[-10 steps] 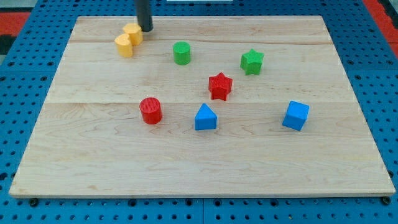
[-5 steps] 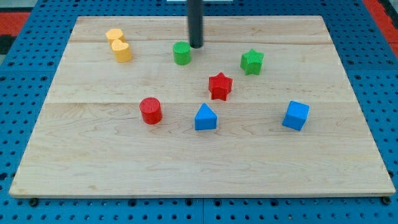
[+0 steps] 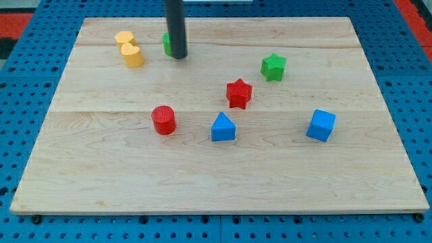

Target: Push green circle into yellow hexagon

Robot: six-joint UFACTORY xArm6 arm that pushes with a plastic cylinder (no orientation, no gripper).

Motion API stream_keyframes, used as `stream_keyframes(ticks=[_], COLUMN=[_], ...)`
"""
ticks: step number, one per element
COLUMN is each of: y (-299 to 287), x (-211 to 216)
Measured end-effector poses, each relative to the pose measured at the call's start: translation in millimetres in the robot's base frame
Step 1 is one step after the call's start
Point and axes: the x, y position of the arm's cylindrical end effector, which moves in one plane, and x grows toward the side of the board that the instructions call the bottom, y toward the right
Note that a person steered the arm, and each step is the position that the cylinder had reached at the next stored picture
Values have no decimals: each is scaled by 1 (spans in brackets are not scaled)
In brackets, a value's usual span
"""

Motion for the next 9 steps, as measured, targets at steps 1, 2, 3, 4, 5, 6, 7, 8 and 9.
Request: stream_keyframes(ticks=[1, 2, 3, 4, 5, 6, 7, 8, 9], y=[-10, -4, 68, 72, 40, 69, 48, 15, -12], x=[-15, -13, -16, -21, -23, -38, -75, -56, -37])
